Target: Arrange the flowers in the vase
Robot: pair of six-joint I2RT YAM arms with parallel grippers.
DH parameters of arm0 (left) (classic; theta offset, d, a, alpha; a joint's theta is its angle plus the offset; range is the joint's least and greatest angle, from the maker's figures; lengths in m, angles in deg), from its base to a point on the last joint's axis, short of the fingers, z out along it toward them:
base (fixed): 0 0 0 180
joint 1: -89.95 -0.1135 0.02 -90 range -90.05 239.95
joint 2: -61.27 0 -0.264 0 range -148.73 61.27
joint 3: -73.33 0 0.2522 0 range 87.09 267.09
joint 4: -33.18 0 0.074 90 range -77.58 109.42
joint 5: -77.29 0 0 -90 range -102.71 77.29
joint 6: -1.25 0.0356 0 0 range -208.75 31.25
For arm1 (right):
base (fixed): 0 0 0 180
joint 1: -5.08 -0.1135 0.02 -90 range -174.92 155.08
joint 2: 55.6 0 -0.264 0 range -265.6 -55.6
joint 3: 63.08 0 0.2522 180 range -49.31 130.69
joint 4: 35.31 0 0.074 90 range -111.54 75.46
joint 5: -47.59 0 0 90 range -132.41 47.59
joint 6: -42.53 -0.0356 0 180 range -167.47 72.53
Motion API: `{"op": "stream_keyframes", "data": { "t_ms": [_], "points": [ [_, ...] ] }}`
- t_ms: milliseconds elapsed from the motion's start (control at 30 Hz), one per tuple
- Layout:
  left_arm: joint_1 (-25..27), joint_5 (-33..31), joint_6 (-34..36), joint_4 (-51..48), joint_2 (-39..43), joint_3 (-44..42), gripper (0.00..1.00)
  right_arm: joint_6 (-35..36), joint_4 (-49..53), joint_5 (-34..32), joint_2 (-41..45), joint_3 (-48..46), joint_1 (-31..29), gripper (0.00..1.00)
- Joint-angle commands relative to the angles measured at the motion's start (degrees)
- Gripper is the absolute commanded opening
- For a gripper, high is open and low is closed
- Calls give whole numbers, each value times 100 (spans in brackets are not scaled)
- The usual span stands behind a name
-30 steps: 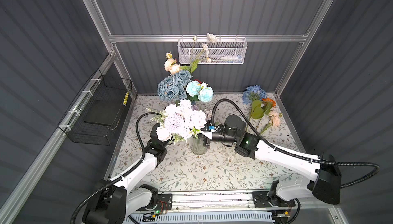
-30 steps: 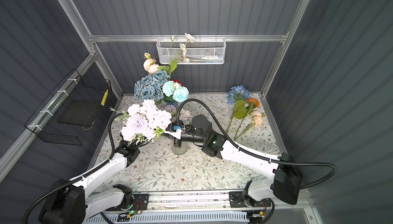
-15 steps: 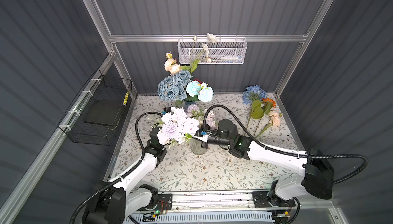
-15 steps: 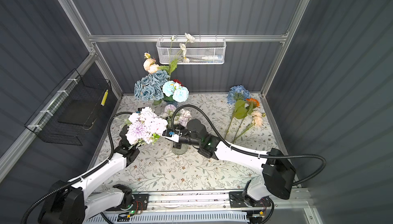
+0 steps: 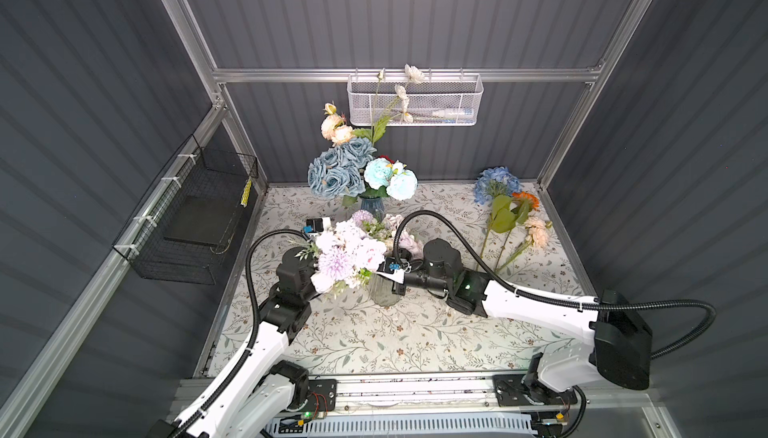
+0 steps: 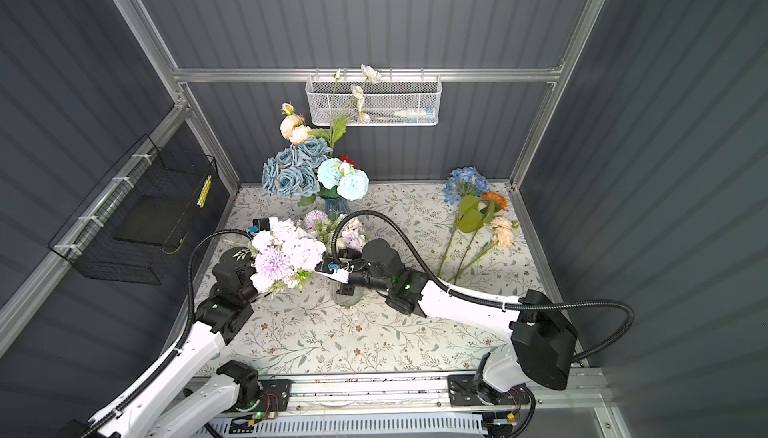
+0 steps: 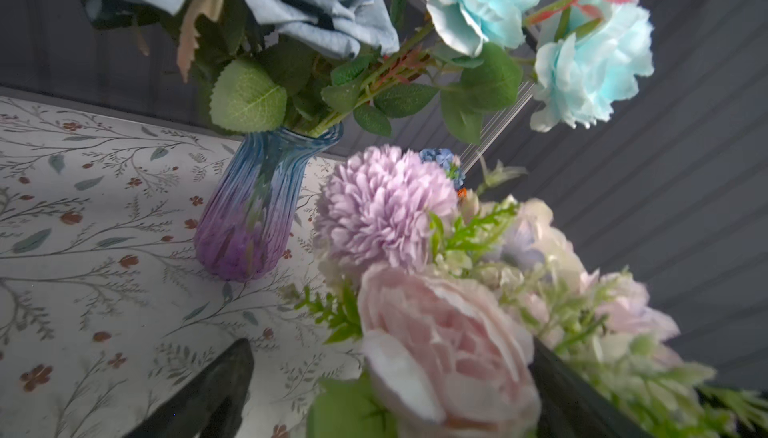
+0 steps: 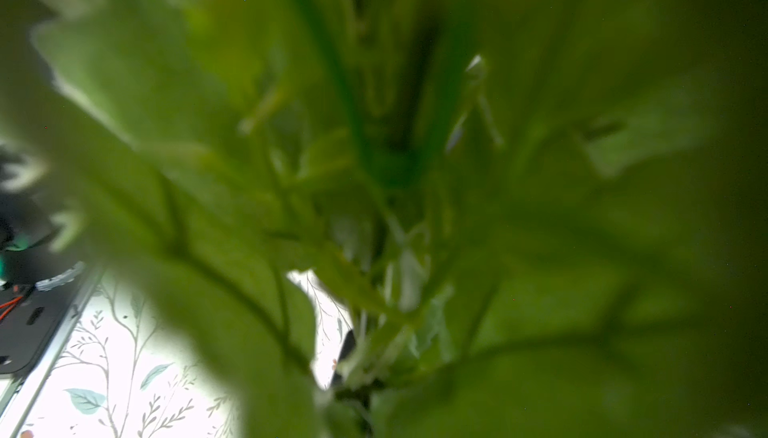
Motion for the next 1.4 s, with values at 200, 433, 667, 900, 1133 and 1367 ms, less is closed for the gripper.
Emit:
{"op": "stream_keyframes", "data": {
  "t_ms": [200, 433, 667, 900, 1133, 1367],
  "points": [
    [57, 74, 406, -1305, 302, 103, 99, -414, 214, -694, -158, 120, 178, 9],
    [59, 396, 352, -1275, 715, -179, 99, -638, 240, -767, -174, 24, 178, 15],
    [62, 403, 326, -1285, 849, -269, 99, -716, 279, -1000, -140, -15, 186, 35],
    [61, 485, 416, -1174, 636, -330, 99, -884, 310, -987, 137, -164, 195, 53],
    [71, 317, 568, -1524, 789, -396, 99, -987, 395, -883, 512, -445, 265, 69],
    [71, 31, 568, -1650, 652, -549, 99, -1158, 407, -856, 746, -586, 316, 70]
  ]
}}
